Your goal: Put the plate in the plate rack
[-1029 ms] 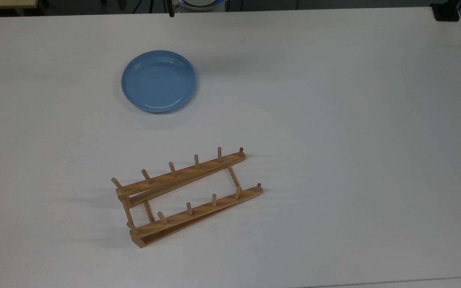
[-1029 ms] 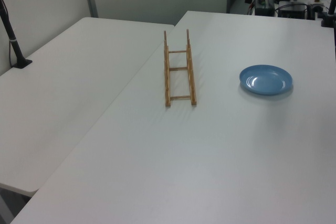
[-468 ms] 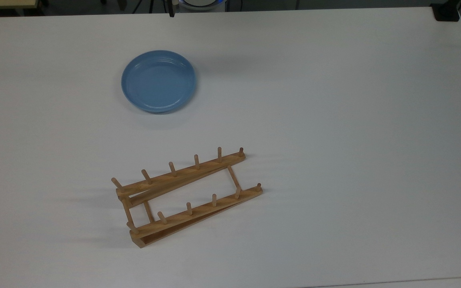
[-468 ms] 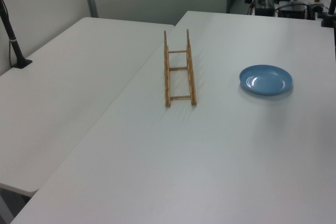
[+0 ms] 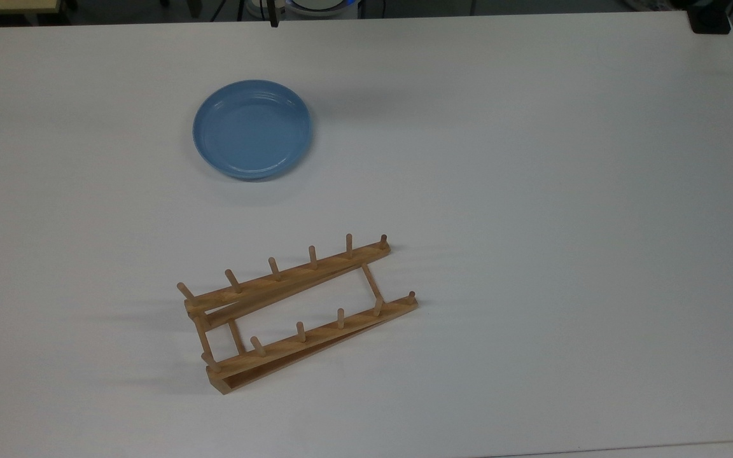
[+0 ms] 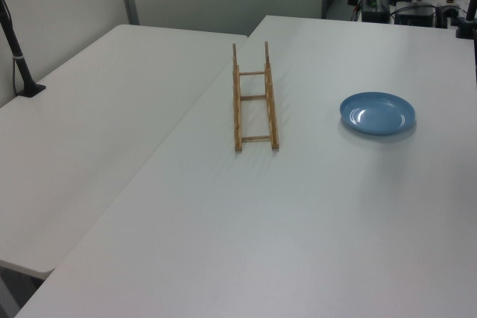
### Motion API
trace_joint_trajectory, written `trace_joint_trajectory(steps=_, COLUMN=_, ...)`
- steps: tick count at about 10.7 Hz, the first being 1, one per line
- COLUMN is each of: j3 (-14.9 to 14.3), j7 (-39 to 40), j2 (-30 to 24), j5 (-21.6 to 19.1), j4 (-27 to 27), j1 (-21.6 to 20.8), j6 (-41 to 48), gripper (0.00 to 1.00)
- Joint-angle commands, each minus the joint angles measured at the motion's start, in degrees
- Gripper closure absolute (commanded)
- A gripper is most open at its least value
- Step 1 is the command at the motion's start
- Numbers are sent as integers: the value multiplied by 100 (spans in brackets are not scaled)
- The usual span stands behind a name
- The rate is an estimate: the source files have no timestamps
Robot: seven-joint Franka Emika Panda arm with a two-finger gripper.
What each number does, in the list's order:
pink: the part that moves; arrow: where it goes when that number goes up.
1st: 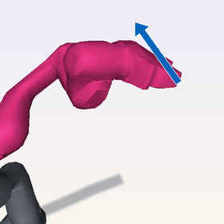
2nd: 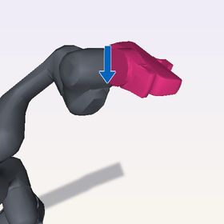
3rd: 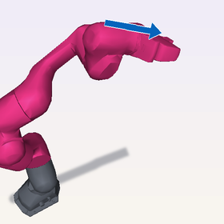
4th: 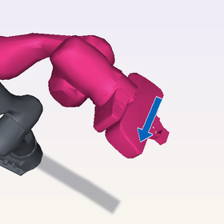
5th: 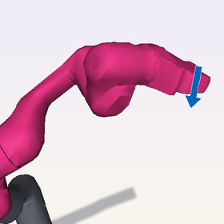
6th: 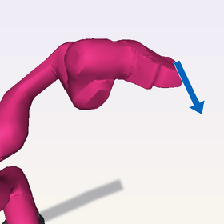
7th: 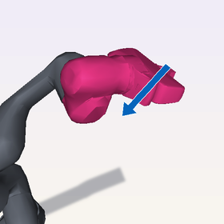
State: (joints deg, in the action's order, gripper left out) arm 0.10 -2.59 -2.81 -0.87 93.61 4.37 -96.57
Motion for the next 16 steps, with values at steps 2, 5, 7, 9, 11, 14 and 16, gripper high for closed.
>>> trace_joint_trajectory(steps=2, j3=-19, j7=1476, j2=-9, j5=78, j4=60, j1=46, j6=270, gripper=0)
trace_joint_trajectory(steps=5, j3=-19, j7=2699, j2=8, j5=210, j4=271, j1=230, j6=262, gripper=0)
trace_joint_trajectory(steps=7, j3=-19, j7=2860, j2=35, j5=385, j4=648, j1=379, j6=-1, gripper=0)
trace_joint_trajectory(steps=9, j3=-19, j7=2869, j2=35, j5=395, j4=1271, j1=511, j6=-693, gripper=0)
trace_joint_trajectory(steps=11, j3=-27, j7=2878, j2=104, j5=395, j4=1737, j1=573, j6=-1204, gripper=0)
trace_joint_trajectory(steps=14, j3=-27, j7=3105, j2=586, j5=404, j4=1942, j1=748, j6=-1741, gripper=0)
trace_joint_trajectory(steps=16, j3=-27, j7=3282, j2=982, j5=404, j4=1951, j1=898, j6=-2057, gripper=0)
